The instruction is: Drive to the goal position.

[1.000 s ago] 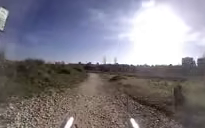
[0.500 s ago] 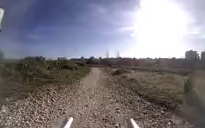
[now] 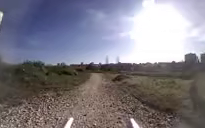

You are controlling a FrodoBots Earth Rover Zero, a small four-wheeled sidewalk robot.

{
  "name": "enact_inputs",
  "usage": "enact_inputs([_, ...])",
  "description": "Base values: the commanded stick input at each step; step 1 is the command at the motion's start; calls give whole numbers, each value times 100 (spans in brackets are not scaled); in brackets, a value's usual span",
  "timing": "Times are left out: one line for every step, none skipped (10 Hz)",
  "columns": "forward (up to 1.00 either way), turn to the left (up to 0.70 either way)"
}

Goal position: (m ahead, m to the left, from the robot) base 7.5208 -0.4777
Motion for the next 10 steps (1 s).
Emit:
enact_inputs([50,0])
enact_inputs([50,0])
enact_inputs([50,0])
enact_inputs([50,0])
enact_inputs([50,0])
enact_inputs([50,0])
enact_inputs([50,0])
enact_inputs([50,0])
enact_inputs([50,0])
enact_inputs([50,0])
